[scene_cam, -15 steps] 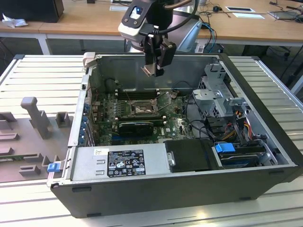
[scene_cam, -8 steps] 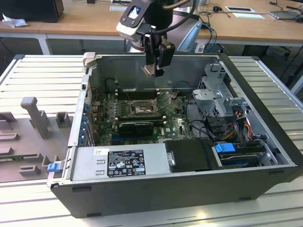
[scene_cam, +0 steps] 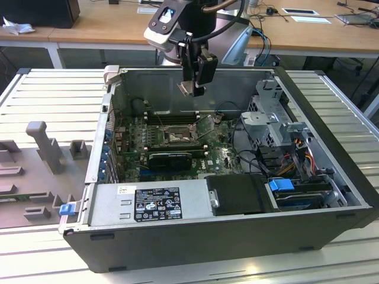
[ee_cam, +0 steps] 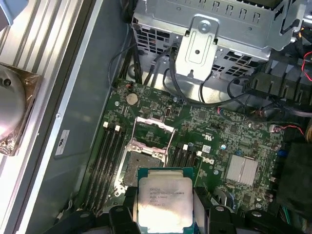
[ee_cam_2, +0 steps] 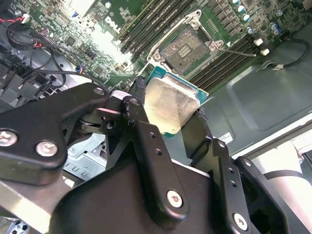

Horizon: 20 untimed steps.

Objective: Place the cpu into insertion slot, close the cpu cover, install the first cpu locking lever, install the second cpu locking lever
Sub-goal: 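Place the cpu into insertion slot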

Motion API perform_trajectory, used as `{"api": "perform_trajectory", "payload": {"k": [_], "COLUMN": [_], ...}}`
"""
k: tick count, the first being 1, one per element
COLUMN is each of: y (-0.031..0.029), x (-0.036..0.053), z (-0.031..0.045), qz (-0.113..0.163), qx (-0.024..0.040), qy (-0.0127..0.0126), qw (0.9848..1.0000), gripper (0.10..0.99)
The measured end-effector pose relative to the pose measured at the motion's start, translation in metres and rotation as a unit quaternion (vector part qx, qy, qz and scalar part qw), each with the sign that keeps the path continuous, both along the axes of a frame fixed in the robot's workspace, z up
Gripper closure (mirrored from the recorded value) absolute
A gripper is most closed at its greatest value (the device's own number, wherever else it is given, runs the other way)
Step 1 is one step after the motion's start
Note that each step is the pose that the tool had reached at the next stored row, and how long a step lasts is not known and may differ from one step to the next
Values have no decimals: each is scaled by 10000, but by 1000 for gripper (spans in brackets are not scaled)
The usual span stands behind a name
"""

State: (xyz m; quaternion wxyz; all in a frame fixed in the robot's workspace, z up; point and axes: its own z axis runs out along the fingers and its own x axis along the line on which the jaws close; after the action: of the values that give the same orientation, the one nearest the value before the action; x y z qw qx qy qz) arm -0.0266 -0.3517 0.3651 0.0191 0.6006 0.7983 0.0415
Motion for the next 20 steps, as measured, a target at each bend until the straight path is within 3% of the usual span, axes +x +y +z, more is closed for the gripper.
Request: {"api": "perform_trajectory", "payload": {"k": [20], "y": [0], "x": [0], "z": [-84], "qz": [-10], "qx": [-1], "qy": [2], "qw": [10000], "gripper": [545]}}
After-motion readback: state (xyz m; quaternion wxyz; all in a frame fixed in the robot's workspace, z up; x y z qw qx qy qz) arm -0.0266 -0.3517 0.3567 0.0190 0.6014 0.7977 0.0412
